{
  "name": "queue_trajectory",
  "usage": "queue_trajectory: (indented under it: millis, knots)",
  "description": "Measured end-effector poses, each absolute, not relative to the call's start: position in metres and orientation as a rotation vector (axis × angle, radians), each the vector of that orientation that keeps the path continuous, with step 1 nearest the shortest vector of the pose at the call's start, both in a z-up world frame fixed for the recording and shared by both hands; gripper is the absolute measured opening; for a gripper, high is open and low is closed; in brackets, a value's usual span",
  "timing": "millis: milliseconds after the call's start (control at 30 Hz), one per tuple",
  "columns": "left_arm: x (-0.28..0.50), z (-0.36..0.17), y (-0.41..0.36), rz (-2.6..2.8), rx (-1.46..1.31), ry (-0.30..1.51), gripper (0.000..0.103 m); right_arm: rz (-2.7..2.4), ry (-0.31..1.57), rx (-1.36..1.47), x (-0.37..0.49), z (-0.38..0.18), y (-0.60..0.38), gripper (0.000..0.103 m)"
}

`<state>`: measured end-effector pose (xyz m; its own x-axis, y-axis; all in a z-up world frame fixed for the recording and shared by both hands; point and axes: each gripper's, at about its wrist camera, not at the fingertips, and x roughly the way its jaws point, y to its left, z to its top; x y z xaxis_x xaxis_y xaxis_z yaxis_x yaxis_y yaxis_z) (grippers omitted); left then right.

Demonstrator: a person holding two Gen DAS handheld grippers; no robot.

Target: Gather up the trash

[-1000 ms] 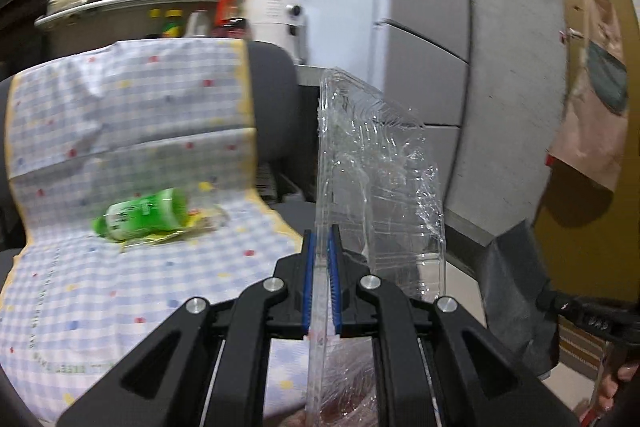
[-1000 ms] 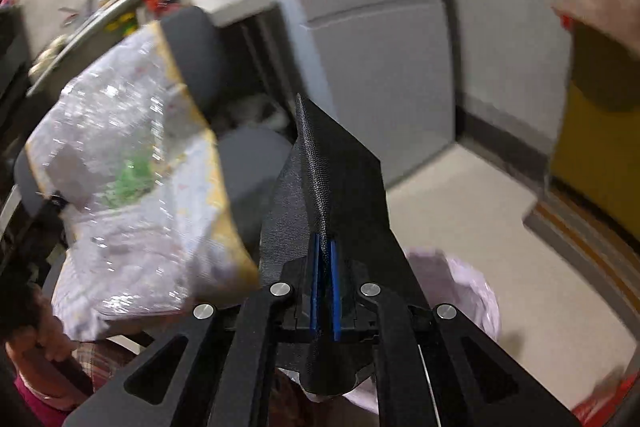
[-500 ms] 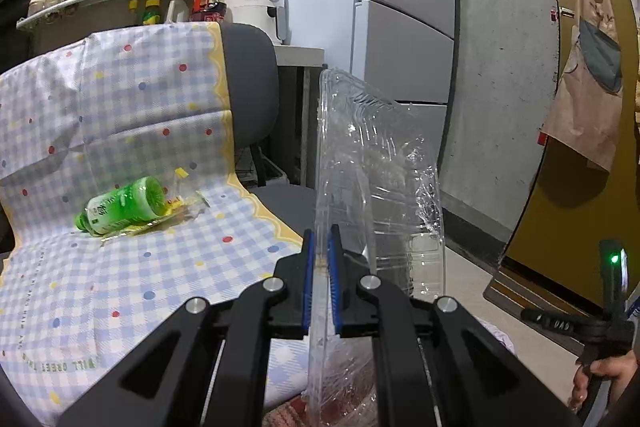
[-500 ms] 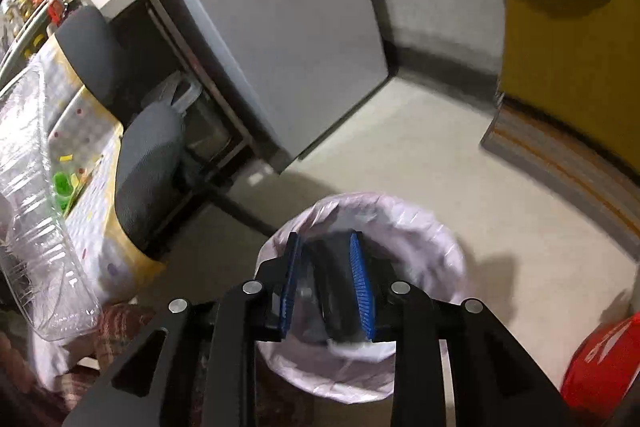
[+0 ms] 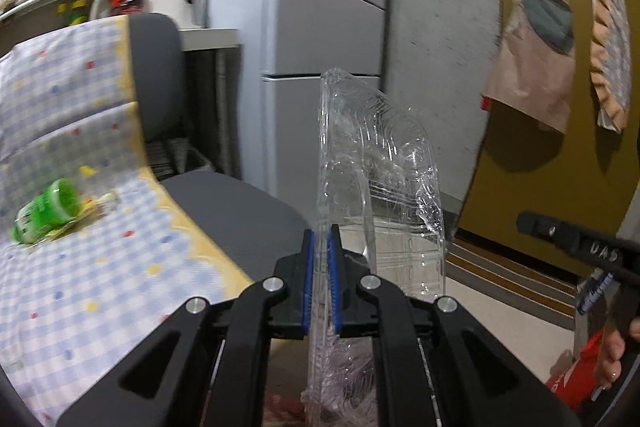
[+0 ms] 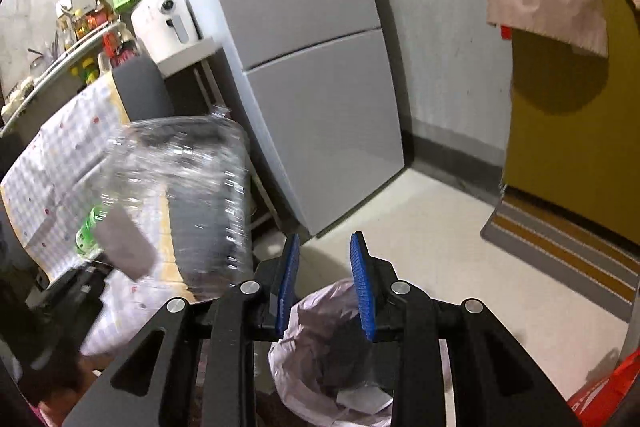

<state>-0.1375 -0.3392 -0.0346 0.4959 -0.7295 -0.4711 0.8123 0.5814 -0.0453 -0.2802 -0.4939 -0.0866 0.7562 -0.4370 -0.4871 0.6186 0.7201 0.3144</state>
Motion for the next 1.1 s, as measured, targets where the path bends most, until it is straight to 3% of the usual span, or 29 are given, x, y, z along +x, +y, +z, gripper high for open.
queue_trajectory:
  millis: [133, 200, 267, 300, 800, 1100]
  knots:
    - [-0.144, -0.038, -0.363, -0.974, 0.204, 0.476, 0.006, -0.614, 0.376, 0.484, -0.29, -0.084, -0.5, 0.03]
    - [-0.146, -0.042, -0.373, -0.98, 0.201, 0.473, 0.011, -0.618, 0.365, 0.492, -0.293, -0.084, -0.505, 0.03]
    - [-0.145, -0.047, -0.38, -0.975, 0.212, 0.482, 0.055, -0.622, 0.362, 0.498, -0.296, -0.085, -0.508, 0.032]
    - [-0.144, -0.05, -0.381, -0.972, 0.211, 0.484, 0.059, -0.625, 0.362, 0.5, -0.296, -0.087, -0.508, 0.032]
    - [-0.096, -0.037, -0.293, -0.754, 0.213, 0.489, 0.06, -0.505, 0.39, 0.431, -0.26, -0.082, -0.474, 0.034]
    - [-0.073, -0.026, -0.22, -0.597, 0.177, 0.465, 0.06, -0.44, 0.57, 0.399, -0.201, -0.136, -0.449, 0.034]
